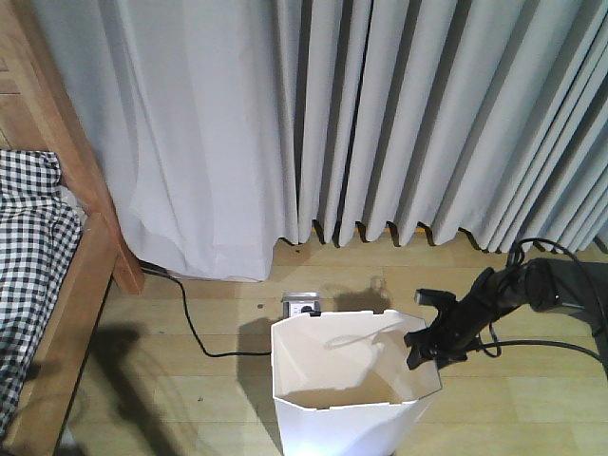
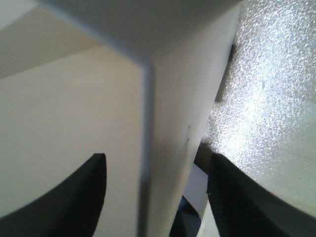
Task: Move trash bin to bedside with robot
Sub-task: 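Open the right gripper and lift it away from the bin rim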
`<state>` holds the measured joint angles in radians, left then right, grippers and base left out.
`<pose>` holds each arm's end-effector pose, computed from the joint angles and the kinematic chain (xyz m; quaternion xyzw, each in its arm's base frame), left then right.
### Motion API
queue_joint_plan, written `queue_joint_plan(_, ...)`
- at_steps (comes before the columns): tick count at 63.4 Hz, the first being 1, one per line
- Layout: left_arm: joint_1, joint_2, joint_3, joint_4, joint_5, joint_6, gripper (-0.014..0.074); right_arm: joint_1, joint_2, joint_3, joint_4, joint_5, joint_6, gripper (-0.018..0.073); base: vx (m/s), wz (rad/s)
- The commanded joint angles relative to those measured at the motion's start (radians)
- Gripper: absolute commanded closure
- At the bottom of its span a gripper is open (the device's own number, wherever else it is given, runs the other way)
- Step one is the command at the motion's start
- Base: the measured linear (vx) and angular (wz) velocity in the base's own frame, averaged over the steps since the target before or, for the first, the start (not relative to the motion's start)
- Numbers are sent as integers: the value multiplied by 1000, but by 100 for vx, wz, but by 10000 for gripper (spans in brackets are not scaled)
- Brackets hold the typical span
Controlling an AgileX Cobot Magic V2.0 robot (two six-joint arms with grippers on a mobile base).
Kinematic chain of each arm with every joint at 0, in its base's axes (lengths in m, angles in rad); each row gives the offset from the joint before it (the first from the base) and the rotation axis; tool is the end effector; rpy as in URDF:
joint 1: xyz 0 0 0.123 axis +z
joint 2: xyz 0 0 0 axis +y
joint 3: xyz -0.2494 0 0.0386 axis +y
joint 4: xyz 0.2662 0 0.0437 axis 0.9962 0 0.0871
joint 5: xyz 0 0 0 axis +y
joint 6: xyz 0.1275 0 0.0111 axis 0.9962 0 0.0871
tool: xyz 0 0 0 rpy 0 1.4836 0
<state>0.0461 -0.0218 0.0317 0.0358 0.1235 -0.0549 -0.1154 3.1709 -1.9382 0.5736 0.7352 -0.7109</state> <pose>0.1441 0.0072 0.1913 -0.0252 0.7228 0.0108 0.6905 0.3542 0.0059 -0.2757 0.0518 -0.9754 -0.2015 0.0733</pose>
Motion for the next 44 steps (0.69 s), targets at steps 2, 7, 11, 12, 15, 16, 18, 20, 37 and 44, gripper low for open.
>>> queue_joint_plan(2, 0, -5, -24, -1, -73, -4, 603, -9, -128, 18, 30, 38, 1, 119, 0, 0)
queue_joint_plan(7, 0, -5, -24, -1, -73, -4, 603, -9, -212, 112, 46, -44, 0, 119, 0, 0)
queue_joint_plan(11, 0, -5, -24, -1, -73, -4, 603, -9, -282, 218, 60, -142, 0, 119, 0, 0)
queue_joint_plan(12, 0, -5, -24, -1, -73, -4, 603, -9, -306, 252, 64, -176, 0, 119, 0, 0)
queue_joint_plan(15, 0, -5, -24, -1, -73, -4, 603, -9, -365, 332, 68, -246, 0, 119, 0, 0)
queue_joint_plan(16, 0, -5, -24, -1, -73, -4, 603, -9, -383, 355, 68, -264, -3, 119, 0, 0)
queue_joint_plan(18, 0, -5, -24, -1, -73, -4, 603, -9, -425, 410, 65, -301, -11, 119, 0, 0)
queue_joint_plan(20, 0, -5, -24, -1, -73, -4, 603, -9, -469, 461, 61, -327, -30, 119, 0, 0)
queue_joint_plan(37, 0, -5, -24, -1, -73, -4, 603, -9, -888, 790, 58, -363, -181, 119, 0, 0)
queue_joint_plan(44, 0, -5, -24, -1, -73, -4, 603, -9, -1089, 889, 58, -369, -187, 119, 0, 0)
